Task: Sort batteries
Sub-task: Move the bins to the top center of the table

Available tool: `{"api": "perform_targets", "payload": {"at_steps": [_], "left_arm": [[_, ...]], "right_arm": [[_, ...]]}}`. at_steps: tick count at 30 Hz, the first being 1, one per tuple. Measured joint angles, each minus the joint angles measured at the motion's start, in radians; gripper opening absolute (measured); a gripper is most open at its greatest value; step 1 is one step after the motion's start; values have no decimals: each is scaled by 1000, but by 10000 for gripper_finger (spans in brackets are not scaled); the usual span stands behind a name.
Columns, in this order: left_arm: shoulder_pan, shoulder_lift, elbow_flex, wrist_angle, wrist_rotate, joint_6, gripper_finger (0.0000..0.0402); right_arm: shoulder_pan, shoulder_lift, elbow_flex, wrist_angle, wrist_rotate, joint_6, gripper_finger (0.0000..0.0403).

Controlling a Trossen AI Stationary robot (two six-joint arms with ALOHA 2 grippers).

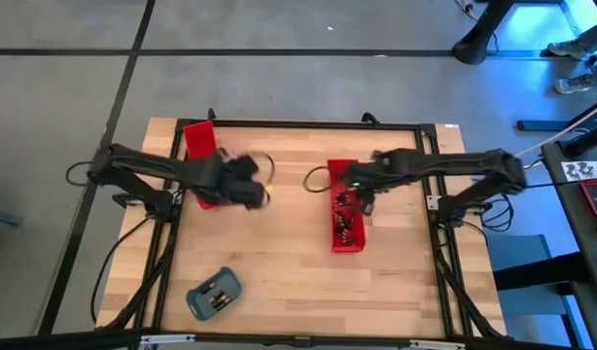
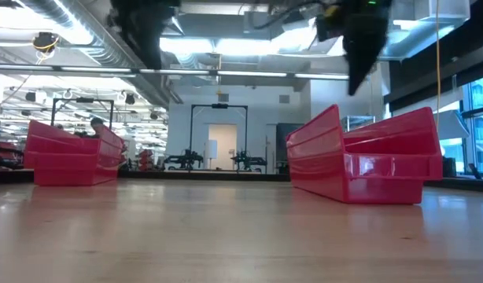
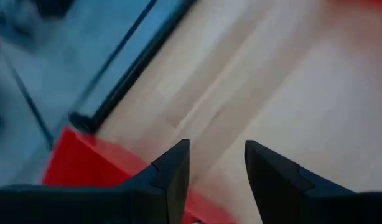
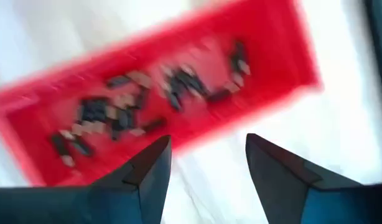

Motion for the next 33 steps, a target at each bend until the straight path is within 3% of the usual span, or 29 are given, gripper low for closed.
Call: {"api": "perform_targets", "payload": {"at_steps": [3,6,9,13,18,21,33], "left_arm": [[64,-98,0,4,-2,-138,143],[166,-174,0,-2,2,-239,143],[293,-225,0,-3,68,-178,152],[459,-246,0,-62,140,-134,196],[626,-246,-74,-78,233,-176,269],[689,-246,-168,-3,338,-209,288],[836,-177,-403,281,398,-169,247]], "right_arm": [[-24,-139,-122,26,77,98,209],[-67,-271,-256,119,79,216,209],[-115,-359,-372,238,41,322,209],[-175,-414,-485,415,8,361,209],[-224,-414,-554,579,-1,293,209],[-248,-410,-572,641,-1,232,209],[-296,-401,-574,806,8,74,209]]}}
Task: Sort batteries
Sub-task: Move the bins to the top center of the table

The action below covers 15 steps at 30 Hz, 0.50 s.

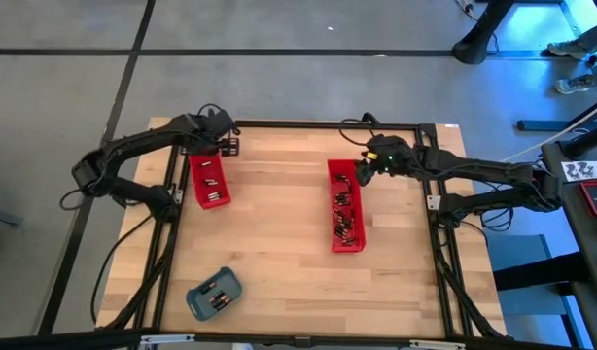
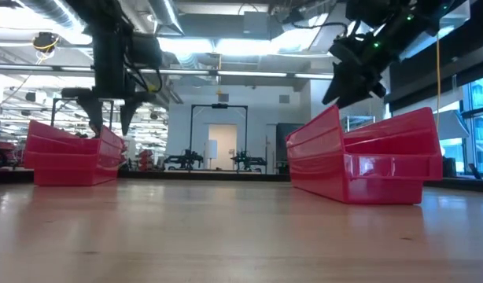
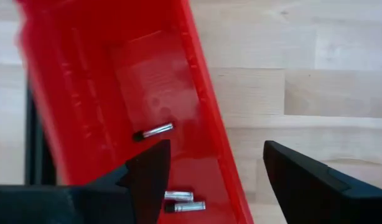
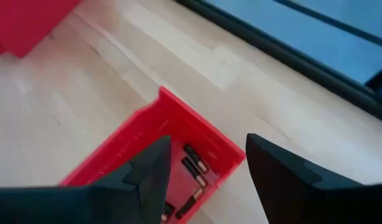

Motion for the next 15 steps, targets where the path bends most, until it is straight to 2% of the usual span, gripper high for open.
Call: {"api": "perform_targets", "payload": {"at_steps": [4,11,15], "left_arm": [[20,28,-21,59,24,38,222],[7,48,-27,112,71,31,153],[-25,48,-27,143,81,-48,109]], "right_arm": [[1,5,1,57,1,-5,209],[0,5,79,-1,33,-55,209],[0,4,132,-28,70,-129,209]]}}
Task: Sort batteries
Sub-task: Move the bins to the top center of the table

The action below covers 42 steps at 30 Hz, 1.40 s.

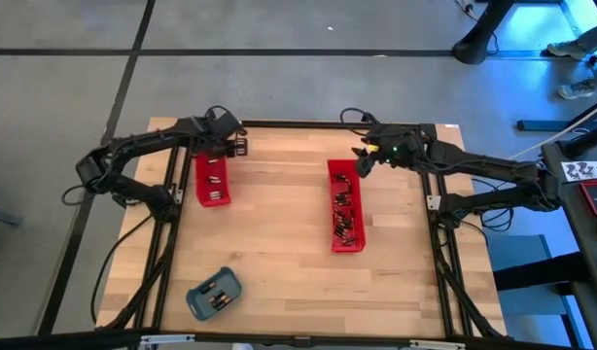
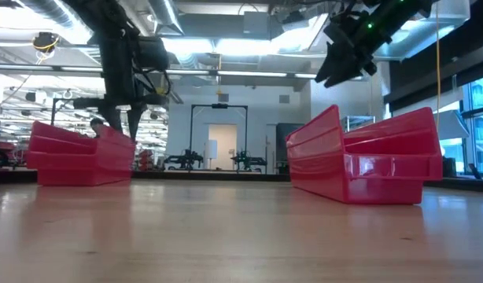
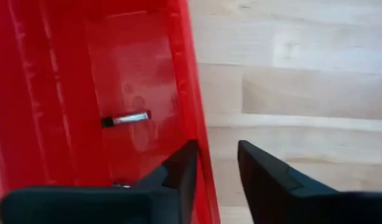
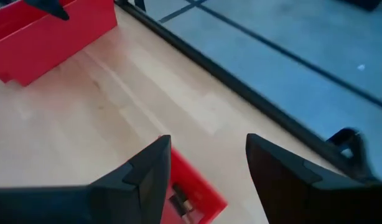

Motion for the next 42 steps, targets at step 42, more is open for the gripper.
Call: {"api": "perform_targets", "payload": {"at_steps": [42], "left_arm": [[-209,219,4,649,-30,-179,13]], "right_arm": [[-61,0,25,1,-3,-180,209]]}}
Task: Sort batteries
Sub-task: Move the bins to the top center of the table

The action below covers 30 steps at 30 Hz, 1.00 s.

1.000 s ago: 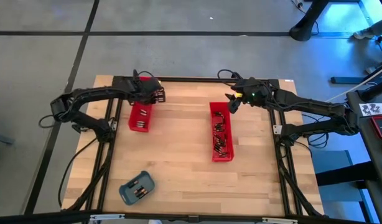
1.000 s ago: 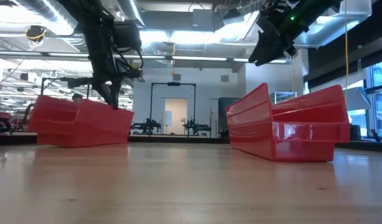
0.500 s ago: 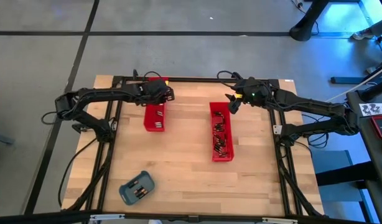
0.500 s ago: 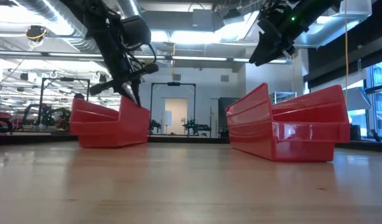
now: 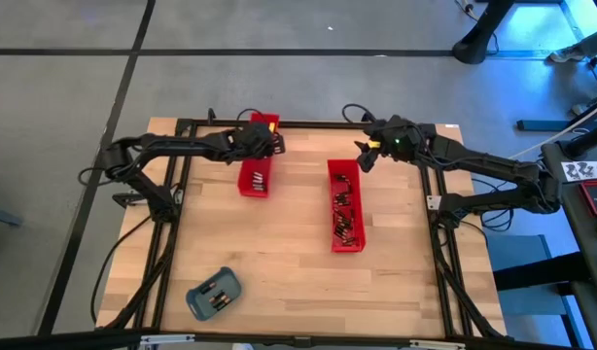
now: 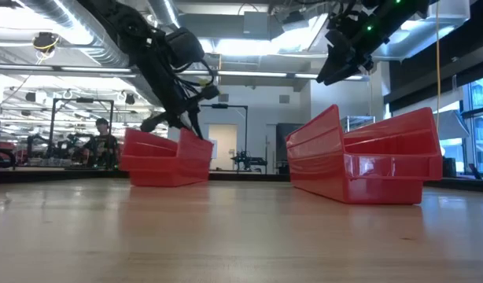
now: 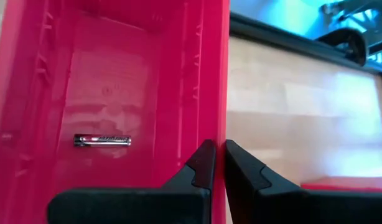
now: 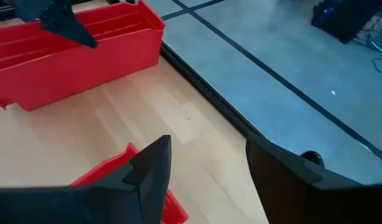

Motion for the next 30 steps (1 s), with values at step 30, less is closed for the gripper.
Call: {"api": "perform_targets", "payload": {"at_steps": [30], "left_arm": [[68,45,-6,123,24,105,145]], "right_arm": [[-35,-8,88,-157,-102,120,231]]}}
